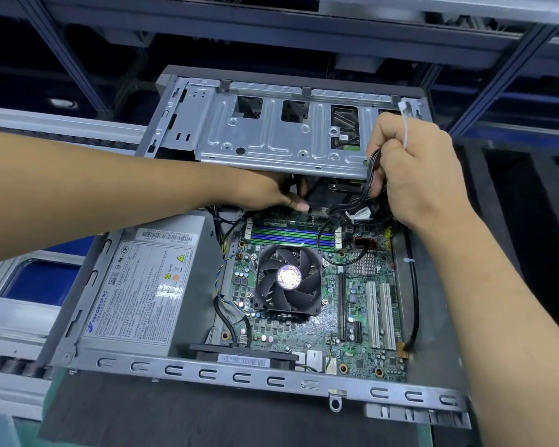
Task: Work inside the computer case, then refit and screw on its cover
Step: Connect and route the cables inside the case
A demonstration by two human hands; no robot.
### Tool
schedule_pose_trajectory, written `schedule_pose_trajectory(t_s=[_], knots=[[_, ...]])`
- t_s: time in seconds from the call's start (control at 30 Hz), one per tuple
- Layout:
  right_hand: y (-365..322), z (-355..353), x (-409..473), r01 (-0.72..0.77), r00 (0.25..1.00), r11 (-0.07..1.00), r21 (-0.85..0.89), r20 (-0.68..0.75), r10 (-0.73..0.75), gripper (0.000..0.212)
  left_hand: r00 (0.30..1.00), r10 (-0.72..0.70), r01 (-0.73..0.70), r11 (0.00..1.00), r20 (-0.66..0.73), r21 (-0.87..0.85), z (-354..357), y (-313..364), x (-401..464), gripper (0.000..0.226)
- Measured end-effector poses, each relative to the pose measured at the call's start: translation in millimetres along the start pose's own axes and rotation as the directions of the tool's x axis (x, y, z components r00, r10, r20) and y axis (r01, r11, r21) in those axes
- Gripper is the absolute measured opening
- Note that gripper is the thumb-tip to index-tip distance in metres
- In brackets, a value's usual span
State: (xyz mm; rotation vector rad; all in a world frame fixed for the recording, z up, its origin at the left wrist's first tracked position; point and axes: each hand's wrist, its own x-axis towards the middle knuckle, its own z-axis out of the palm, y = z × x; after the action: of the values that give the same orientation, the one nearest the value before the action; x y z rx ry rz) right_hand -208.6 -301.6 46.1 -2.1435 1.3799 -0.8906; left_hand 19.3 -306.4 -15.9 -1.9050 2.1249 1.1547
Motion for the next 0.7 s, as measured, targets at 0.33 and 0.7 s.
schedule_pose_trajectory(t_s=[0.33,0.7], knots=[[0,0,0,0.001,1.0,1.0,0.006,0.002,-0.001,0.02,0.956,0.295,-0.295,0.956,-0.001,0.003,0,-11,0,0.037],[-1,-1,-1,0.003,1.0,1.0,-0.001,0.002,-0.003,0.021,0.962,0.27,-0.269,0.963,-0.028,0.022,4,-16,7,0.041]])
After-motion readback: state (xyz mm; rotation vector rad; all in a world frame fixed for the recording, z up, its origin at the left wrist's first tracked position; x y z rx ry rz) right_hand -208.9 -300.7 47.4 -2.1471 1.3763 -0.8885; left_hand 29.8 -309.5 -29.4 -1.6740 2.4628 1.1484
